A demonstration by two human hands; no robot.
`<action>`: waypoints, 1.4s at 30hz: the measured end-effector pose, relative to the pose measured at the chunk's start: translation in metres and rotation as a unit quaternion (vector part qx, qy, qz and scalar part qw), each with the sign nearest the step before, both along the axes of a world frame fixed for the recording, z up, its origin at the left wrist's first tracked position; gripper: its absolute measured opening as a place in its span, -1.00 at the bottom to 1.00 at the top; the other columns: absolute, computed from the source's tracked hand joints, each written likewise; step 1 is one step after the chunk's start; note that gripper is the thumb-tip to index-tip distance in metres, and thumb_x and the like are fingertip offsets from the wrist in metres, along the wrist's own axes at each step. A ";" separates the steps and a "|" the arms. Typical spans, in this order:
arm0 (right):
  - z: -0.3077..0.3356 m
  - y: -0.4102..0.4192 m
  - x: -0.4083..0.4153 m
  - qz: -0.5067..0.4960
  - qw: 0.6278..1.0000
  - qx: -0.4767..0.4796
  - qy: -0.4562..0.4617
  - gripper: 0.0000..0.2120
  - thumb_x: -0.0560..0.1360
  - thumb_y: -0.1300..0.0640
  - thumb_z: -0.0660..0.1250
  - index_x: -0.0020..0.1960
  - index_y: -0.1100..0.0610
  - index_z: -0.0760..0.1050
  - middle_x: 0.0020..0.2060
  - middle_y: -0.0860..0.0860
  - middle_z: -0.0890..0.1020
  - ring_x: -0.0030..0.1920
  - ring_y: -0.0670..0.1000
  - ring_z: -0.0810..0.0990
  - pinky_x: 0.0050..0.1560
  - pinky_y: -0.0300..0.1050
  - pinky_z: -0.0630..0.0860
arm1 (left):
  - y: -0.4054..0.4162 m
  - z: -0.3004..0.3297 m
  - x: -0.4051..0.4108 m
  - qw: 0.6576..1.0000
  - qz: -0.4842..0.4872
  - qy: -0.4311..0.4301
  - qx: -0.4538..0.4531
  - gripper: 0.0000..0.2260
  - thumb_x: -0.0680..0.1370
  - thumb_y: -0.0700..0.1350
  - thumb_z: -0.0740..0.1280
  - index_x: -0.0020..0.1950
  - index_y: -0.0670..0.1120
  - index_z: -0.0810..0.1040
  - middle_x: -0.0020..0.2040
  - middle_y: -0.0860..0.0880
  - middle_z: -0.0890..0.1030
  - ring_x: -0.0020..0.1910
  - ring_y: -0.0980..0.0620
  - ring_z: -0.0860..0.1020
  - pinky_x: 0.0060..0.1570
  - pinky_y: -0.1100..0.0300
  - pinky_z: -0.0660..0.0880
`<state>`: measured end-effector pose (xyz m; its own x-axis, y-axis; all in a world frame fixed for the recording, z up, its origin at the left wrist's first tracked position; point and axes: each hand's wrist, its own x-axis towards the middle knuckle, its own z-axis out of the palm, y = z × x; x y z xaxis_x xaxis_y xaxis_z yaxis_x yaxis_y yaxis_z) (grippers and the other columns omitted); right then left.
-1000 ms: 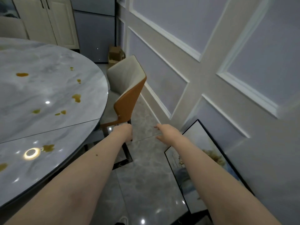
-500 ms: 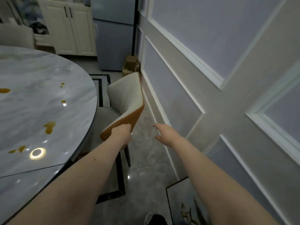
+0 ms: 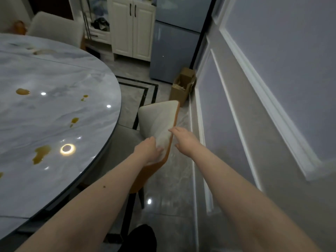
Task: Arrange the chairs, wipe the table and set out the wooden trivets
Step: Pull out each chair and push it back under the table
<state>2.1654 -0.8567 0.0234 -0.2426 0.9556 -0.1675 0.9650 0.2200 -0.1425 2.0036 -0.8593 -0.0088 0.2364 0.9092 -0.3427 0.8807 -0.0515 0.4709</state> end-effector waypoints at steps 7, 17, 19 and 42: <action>-0.009 0.091 0.010 0.098 0.989 -0.040 -0.106 -0.42 0.49 0.34 0.25 0.47 0.09 0.25 0.45 0.08 0.28 0.45 0.10 0.23 0.46 -0.05 0.15 | 0.056 -0.015 0.020 0.995 0.004 -0.040 -0.095 -0.37 0.57 0.16 0.20 0.49 -0.21 0.19 0.40 -0.19 0.38 0.32 -0.15 0.41 0.26 0.06 0.39; -0.030 0.190 -0.029 0.278 0.842 -0.269 -0.377 -0.34 0.41 0.09 0.44 0.45 0.09 0.29 0.33 0.10 0.43 0.29 0.17 0.44 0.18 -0.01 0.45 | 0.089 -0.030 0.041 0.975 0.057 -0.048 -0.211 -0.18 0.45 0.38 0.21 0.49 -0.17 0.19 0.42 -0.14 0.35 0.32 -0.10 0.40 0.26 0.05 0.39; -0.032 0.196 -0.034 0.326 0.801 -0.267 -0.425 -0.14 0.34 0.05 0.52 0.51 0.06 0.15 0.40 0.06 0.34 0.37 0.15 0.34 0.35 0.04 0.34 | 0.094 -0.027 0.046 0.969 0.080 -0.028 -0.231 -0.19 0.44 0.37 0.21 0.49 -0.16 0.20 0.43 -0.13 0.35 0.33 -0.10 0.39 0.28 0.05 0.37; -0.056 0.216 -0.001 0.575 0.747 -0.153 -0.296 -0.44 0.39 0.02 0.46 0.34 0.05 0.38 0.20 0.07 0.54 0.17 0.11 0.53 0.17 0.01 0.49 | 0.054 -0.035 0.077 0.963 0.196 0.082 -0.166 -0.34 0.43 0.09 0.36 0.45 -0.11 0.24 0.28 -0.13 0.48 0.20 -0.12 0.50 0.16 0.04 0.48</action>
<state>2.1645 -0.6403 -0.0321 -0.6713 0.0671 -0.7382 0.0762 0.9969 0.0213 2.0802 -0.8054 -0.0438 -0.1849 0.7510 -0.6338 0.8653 0.4301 0.2572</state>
